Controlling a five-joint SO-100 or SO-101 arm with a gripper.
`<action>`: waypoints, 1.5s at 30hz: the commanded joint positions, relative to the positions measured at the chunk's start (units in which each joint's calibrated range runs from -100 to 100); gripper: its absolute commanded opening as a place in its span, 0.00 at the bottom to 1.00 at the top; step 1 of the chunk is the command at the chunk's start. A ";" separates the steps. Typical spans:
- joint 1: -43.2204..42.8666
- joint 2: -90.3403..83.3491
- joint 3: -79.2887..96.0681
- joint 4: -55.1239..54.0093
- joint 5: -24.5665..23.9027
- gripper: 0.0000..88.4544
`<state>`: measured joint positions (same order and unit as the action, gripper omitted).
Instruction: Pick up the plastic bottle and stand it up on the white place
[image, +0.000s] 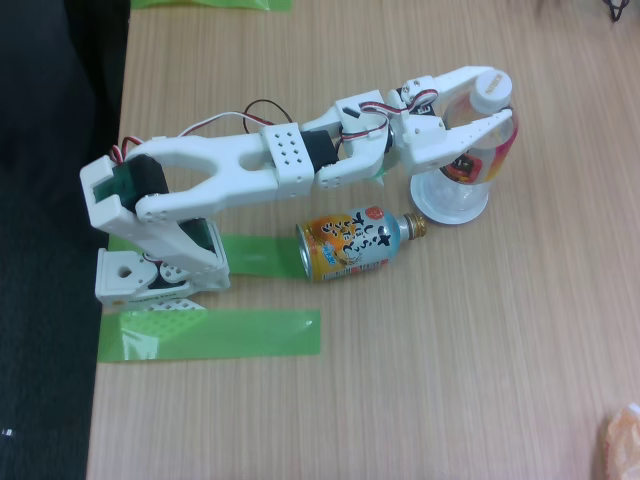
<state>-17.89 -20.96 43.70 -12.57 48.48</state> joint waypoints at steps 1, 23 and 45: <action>-0.18 -0.50 -0.19 0.04 -0.01 0.19; -0.25 -0.84 0.98 1.59 -0.01 0.19; -0.92 -0.92 0.89 1.50 -0.48 0.19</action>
<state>-17.89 -20.96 45.23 -10.96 48.21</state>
